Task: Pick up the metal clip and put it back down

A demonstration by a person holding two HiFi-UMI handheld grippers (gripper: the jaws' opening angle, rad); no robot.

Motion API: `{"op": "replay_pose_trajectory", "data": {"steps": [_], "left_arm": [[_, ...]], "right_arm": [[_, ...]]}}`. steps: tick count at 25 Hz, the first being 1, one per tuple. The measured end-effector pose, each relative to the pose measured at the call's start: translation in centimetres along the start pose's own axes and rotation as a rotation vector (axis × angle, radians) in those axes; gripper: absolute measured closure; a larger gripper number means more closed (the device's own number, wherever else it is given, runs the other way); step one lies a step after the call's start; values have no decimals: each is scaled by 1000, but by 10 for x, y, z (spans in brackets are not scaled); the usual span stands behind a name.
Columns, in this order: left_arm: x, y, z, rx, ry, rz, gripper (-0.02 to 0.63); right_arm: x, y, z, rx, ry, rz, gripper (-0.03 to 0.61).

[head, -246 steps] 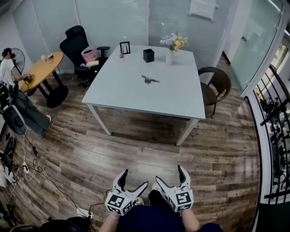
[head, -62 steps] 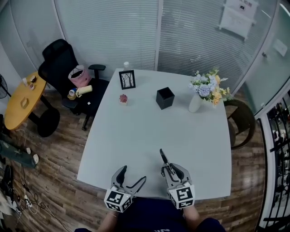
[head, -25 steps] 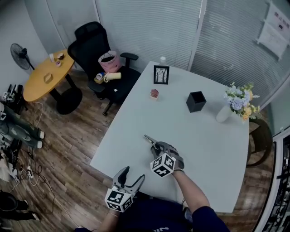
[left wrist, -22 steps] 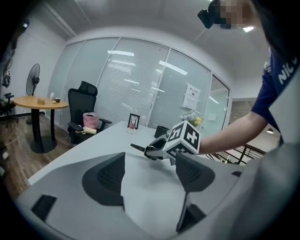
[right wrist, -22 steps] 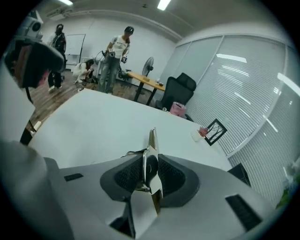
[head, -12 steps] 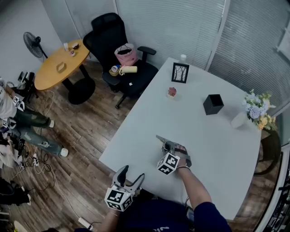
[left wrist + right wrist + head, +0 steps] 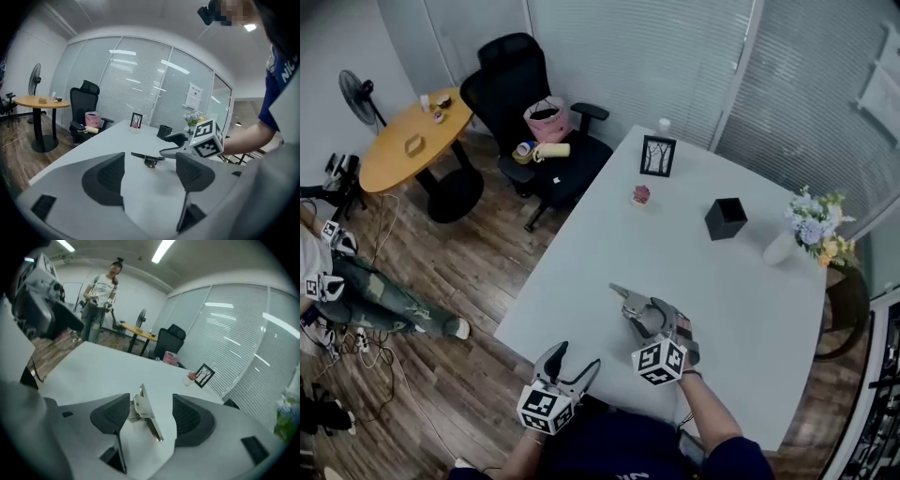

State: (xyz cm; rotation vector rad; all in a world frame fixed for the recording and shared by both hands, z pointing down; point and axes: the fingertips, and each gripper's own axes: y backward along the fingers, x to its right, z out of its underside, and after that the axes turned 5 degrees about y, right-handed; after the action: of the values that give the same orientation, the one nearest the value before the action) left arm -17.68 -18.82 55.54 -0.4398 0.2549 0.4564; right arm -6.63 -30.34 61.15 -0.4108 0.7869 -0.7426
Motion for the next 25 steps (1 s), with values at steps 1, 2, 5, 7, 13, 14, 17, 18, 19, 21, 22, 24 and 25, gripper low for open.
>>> {"op": "replay_pose_trajectory", "data": {"steps": [1,2,5,7,13,14,17,18,19,21,22,24,25], "left_arm": [[2,-1,0,-1,-5,9,287],[4,-3,0,-3,-11,18,288],[14,-9,0,-8,-24,57,288],[24,-13,0,-13,-36,90,288],[52,-21,-6,20,-60,170,415],[55,-22,-7,26,-69,176,456],[62,-25,-6,30,-99,194,611],[65,-26,-5,28,-102,206,611],[67,-26,-4,26,-100,219,611],[70,-28,-5,25,-95,234,611],[72,-29,-6,27,-97,238,611],[73,-30,-7,29,-103,241,612],[73,-30,-7,28,-107,240,611]], "right_arm": [[3,14,-3,35,-63,4,285],[4,28,-6,70,-133,2,290],[5,71,-15,186,-350,-4,328],[4,96,-17,242,-464,25,437],[-11,134,7,237,-639,127,569],[-15,137,10,234,-640,123,569],[-20,144,14,224,-609,126,569],[-20,146,15,226,-605,133,569],[-18,148,14,236,-606,141,569],[-12,152,12,263,-611,160,569],[-9,153,11,267,-606,169,569],[-5,153,10,258,-583,182,569],[-5,153,10,254,-572,183,569]]}}
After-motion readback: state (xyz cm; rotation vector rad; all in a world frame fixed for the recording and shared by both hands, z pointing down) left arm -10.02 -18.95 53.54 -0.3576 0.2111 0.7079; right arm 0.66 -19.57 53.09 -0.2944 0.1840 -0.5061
